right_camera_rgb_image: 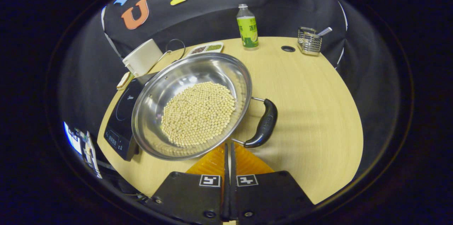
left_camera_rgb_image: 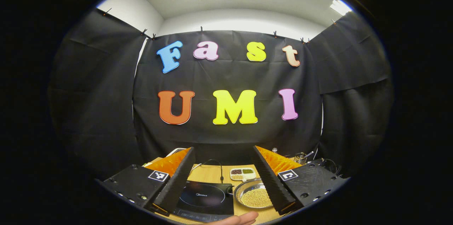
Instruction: First push the handle of the pot to place it horizontally, then grasp the pot with both hands and set it on the induction cooktop.
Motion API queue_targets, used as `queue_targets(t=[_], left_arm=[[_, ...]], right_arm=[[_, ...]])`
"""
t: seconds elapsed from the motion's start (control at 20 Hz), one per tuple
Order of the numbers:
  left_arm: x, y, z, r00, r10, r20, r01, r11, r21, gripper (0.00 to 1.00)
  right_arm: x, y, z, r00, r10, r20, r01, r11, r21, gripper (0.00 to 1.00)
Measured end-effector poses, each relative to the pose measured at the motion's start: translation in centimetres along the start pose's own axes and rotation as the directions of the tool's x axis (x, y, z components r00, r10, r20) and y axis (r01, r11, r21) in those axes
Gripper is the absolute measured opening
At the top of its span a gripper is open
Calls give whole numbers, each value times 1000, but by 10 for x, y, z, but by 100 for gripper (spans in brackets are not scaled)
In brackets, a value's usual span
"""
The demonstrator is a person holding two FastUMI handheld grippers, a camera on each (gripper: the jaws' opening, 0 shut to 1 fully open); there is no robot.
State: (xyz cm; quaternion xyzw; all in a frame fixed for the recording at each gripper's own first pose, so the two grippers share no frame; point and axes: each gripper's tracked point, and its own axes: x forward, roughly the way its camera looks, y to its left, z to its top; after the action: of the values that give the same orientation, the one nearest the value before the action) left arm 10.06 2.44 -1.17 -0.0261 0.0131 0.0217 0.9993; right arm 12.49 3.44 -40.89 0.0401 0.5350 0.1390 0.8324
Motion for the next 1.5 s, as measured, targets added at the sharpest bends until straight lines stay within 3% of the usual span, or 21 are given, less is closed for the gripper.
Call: queue_targets(t=[0.35,0.4,0.65,0.9,1.3,1.5], left_arm=[[20,-5,-11,1000,-5,-27,5,1000,10,96],[21,-6,-9,1000,-1,-15,2,1000,11,96],[30,-2,-15,1000,11,-16,-11,1000,-9,96],[45,2,-31,999,28,-36,-29,999,-24,96],[69,-2,-95,988,17,-153,-22,999,-31,96],[77,-3,-136,975,23,-223,-28,999,-19,96]], right_arm=[[17,-21,19,999,-51,18,51,999,-5,0],[18,-24,21,998,-62,26,63,998,-14,4],[22,-33,36,991,-110,82,113,993,-33,0],[21,-38,46,982,-124,142,132,990,-50,4],[18,-43,42,974,-109,197,117,993,-30,4],[-2,-54,43,955,-150,258,161,987,-21,4]])
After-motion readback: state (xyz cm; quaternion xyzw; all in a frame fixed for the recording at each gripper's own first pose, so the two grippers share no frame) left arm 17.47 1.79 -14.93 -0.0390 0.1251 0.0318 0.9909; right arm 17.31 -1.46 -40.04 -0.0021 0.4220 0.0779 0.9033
